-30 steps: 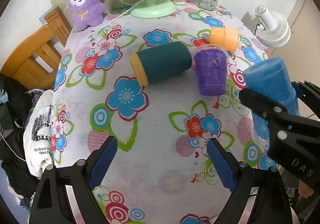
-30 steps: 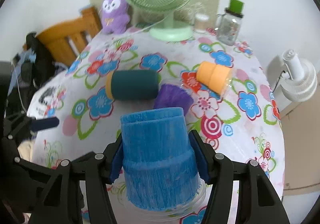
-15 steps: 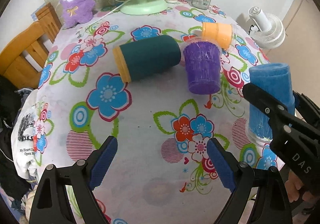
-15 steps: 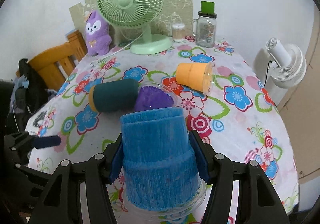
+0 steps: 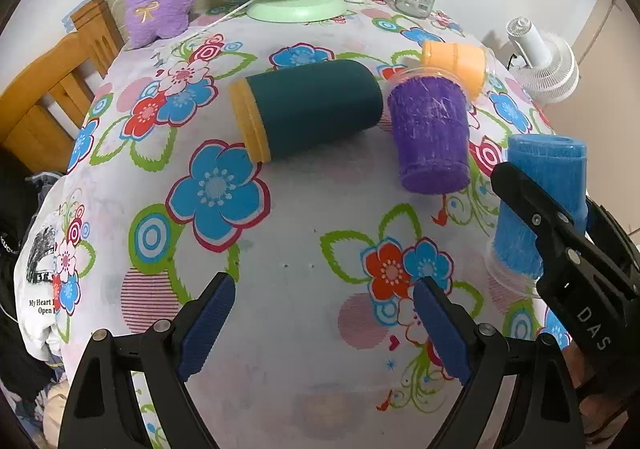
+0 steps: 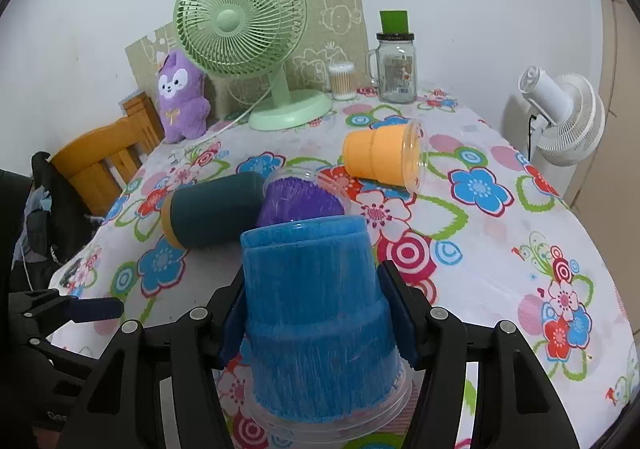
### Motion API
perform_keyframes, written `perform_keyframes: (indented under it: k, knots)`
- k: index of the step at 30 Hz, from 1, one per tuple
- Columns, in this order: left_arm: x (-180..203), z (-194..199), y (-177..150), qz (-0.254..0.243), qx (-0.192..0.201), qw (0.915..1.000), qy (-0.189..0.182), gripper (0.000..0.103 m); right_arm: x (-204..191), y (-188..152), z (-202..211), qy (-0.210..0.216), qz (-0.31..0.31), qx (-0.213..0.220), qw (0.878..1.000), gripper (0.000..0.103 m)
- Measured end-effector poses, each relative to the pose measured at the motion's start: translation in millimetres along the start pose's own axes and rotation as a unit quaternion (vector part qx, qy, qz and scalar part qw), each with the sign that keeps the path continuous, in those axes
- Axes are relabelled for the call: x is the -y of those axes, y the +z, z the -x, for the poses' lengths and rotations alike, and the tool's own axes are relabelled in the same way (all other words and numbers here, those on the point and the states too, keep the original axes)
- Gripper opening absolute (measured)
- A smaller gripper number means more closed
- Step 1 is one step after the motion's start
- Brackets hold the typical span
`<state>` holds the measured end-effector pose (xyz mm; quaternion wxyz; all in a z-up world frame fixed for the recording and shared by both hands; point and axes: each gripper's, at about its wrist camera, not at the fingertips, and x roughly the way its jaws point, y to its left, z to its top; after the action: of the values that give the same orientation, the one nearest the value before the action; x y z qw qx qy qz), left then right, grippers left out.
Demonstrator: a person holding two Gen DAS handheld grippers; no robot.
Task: Flip cup upside down
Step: 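Rotate the blue cup in the right tool until its base faces up, then lower the blue cup rim-down onto the table and open the right tool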
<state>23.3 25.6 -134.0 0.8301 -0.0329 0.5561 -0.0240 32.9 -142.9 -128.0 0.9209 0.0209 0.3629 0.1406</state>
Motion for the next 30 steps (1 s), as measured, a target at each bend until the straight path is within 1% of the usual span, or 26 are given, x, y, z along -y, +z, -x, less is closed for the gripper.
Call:
perform_keyframes:
  k: [3,9,12,17,19,20,21,23,25,27,30]
  knots:
    - [-4.0,-3.4,0.5,0.004,0.002,1.0,0.003,0.092,-1.3,-1.8,-5.4,0.005,-0.005,0.002,1.0,0.064]
    - [-7.9,-10.1,-5.2,0.006,-0.002,1.0,0.004,0.092,-2.7,-11.7,-19.8,0.01,-0.011,-0.017,1.0,0.064]
    - [-10.1,-11.4,-7.8,0.009,-0.004,0.9999,0.001,0.092,-3.1,-14.7,-17.6,0.009,-0.012,-0.013,1.0,0.064]
    - [-11.6,-12.4,-11.4,0.012,-0.009,0.9999,-0.003,0.092,-2.6,-17.2,-15.4,0.007,-0.019,-0.018,1.0,0.065]
    - [-11.4,-12.4,-13.3,0.01,-0.013,0.9999,-0.005,0.092,-1.8,-18.5,-14.7,0.008,-0.026,-0.024,0.999,0.069]
    - [-11.3,-12.6,-14.0,0.008,-0.014,0.9998,-0.006,0.092,-1.8,-19.2,-14.8,0.006,-0.029,-0.03,0.999,0.075]
    - [-11.2,-12.9,-15.0,0.007,-0.017,0.9998,-0.008,0.092,-2.0,-19.9,-14.9,0.0,-0.031,-0.037,0.999,0.083]
    - [-10.4,-13.4,-16.5,0.007,-0.023,0.9997,-0.008,0.092,-3.1,-20.3,-13.5,-0.016,-0.033,-0.044,0.998,0.091]
    - [-8.9,-13.1,-18.5,0.003,-0.029,0.9995,-0.012,0.092,-3.9,-19.8,-11.6,-0.025,-0.031,-0.048,0.998,0.092]
    - [-6.1,-11.4,-20.8,-0.006,-0.033,0.9994,-0.009,0.092,-4.8,-18.7,-10.3,-0.032,-0.03,-0.056,0.997,0.093]
    - [-3.5,-1.6,-24.1,-0.015,-0.021,0.9997,0.0,0.092,-5.5,-17.5,-7.0,-0.04,-0.034,-0.069,0.996,0.093]
